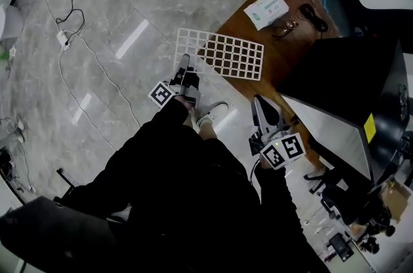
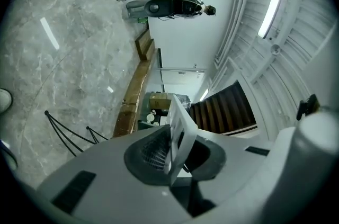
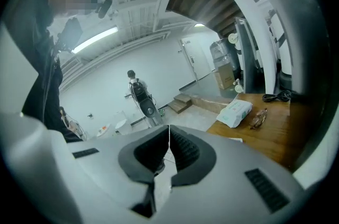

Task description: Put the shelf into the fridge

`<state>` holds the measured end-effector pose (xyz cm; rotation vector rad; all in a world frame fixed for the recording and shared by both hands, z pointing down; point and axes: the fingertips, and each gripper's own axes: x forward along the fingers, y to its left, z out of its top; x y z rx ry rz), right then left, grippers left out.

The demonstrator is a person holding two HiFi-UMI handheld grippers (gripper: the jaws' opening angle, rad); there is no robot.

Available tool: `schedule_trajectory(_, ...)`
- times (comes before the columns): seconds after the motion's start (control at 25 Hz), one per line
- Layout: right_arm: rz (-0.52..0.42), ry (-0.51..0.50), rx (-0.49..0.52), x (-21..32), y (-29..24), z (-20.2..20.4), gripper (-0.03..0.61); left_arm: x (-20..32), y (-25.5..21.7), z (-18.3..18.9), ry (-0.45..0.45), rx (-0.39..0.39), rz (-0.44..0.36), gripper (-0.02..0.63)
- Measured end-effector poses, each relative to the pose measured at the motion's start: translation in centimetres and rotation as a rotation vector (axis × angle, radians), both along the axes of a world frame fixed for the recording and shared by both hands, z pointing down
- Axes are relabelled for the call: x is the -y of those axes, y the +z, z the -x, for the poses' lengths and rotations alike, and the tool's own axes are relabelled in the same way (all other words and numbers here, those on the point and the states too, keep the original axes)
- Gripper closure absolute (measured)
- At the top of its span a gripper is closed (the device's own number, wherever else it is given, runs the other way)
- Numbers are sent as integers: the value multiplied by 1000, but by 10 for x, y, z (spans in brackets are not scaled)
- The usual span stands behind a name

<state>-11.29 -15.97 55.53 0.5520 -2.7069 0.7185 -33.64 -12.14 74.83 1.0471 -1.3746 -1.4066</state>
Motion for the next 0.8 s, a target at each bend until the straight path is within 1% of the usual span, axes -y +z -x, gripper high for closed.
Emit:
schedule_trajectory(0.16,20,112,37,-5,-10,-20,569,-13,-37,16,12,-1,-30,580)
schedule_trajectory(0.32,38,270,66,-4,-9,-34,566,-22,-74,43,42,-3,-56,578)
schedule_trajectory(0.36,49,306,74,-5,-9,-38,553,-25,-84,48,51,-4,-60,579)
schedule_trajectory(0.4,64,335,83,-5,-9,-42,512,-28,-94,50,61,-4,-63,579)
schedule_trajectory(0.44,84,361,94,-7,-8,-46,450,-33,-105,52,69,-5,-64,578)
schedule_trajectory(0.52,136,417,131,-11,-5,-54,360,-45,-126,53,73,-14,-61,579)
schedule_trajectory(0.6,196,496,185,-14,-2,-67,306,-54,-145,49,74,-22,-68,578)
schedule_trajectory(0.68,256,587,258,-11,0,-85,252,-54,-161,39,83,-35,-91,578)
schedule_trajectory(0.76,319,647,337,-10,0,-97,221,-55,-177,26,99,-45,-115,578)
schedule_trajectory(0.8,346,659,372,-12,-2,-101,212,-58,-185,18,105,-49,-125,578)
